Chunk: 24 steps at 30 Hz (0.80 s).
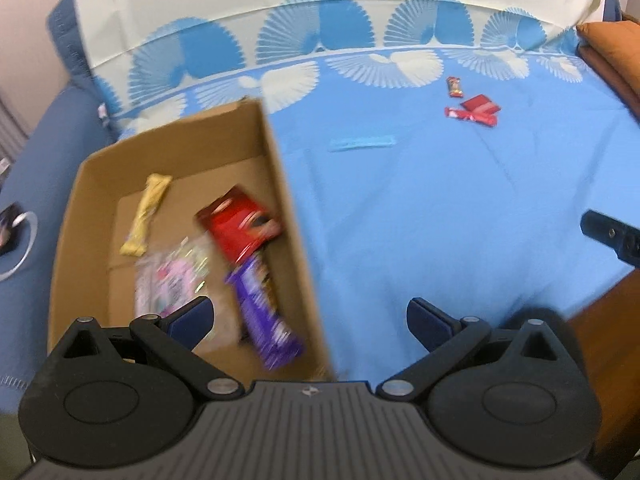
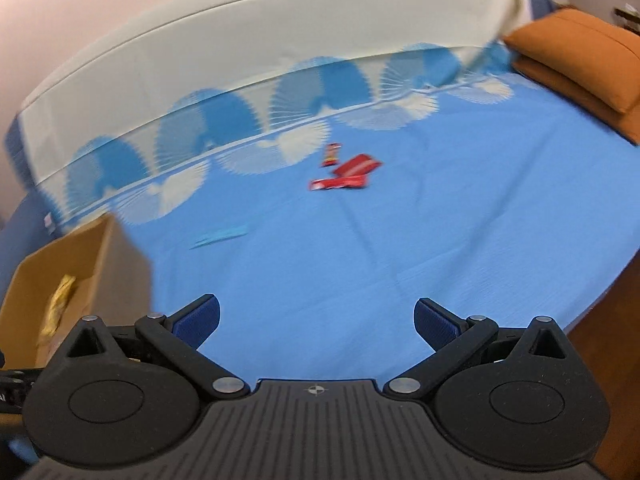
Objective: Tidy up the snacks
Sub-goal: 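Grasp the light-blue stick with left tool while right tool grasps the red wrapper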
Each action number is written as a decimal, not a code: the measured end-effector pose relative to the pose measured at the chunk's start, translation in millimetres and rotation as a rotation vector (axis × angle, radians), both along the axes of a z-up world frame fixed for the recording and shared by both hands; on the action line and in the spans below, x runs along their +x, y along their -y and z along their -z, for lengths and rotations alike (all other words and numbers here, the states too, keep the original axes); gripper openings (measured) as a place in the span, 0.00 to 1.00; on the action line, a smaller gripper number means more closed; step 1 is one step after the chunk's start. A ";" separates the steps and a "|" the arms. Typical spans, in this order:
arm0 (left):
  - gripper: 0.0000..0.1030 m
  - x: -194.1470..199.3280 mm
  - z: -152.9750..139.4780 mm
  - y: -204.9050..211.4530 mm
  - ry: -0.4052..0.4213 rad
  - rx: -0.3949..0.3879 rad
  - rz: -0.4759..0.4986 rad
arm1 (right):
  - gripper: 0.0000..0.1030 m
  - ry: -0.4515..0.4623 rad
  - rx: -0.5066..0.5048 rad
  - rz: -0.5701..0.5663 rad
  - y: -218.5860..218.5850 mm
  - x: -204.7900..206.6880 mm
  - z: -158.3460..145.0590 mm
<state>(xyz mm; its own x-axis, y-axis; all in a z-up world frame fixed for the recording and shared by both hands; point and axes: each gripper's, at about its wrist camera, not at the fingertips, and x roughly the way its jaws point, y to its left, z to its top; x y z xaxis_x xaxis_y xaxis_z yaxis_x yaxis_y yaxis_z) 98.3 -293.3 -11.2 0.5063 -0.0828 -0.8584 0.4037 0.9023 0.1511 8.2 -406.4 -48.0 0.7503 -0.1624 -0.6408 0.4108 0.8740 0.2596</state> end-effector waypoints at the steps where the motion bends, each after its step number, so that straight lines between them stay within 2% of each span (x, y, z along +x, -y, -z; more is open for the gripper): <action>1: 1.00 10.1 2.2 10.8 0.003 0.004 0.001 | 1.00 -0.003 0.009 0.018 10.3 5.5 3.2; 7: 1.00 80.2 21.5 69.5 0.025 -0.005 -0.035 | 1.00 -0.015 0.046 0.085 62.9 59.3 22.1; 12: 1.00 161.6 61.2 110.1 -0.026 0.002 -0.064 | 1.00 -0.022 0.049 0.124 105.0 127.7 44.2; 14: 1.00 190.3 79.6 123.4 -0.052 0.014 -0.043 | 1.00 -0.024 0.060 0.140 123.2 158.2 54.8; 19: 1.00 245.1 125.5 152.9 -0.096 0.107 0.124 | 1.00 -0.068 0.070 0.165 167.3 243.8 85.4; 24: 1.00 277.6 164.0 157.3 -0.147 0.188 0.287 | 1.00 -0.140 0.110 0.144 193.1 320.2 120.5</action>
<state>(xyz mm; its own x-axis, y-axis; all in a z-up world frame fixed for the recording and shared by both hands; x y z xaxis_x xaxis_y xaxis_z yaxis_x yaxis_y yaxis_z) 375.9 -450.6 -175.2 0.3553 -0.0371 -0.9340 0.6659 0.7113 0.2250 328.4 -599.6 -168.5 0.6266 -0.1846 -0.7572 0.5682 0.7731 0.2818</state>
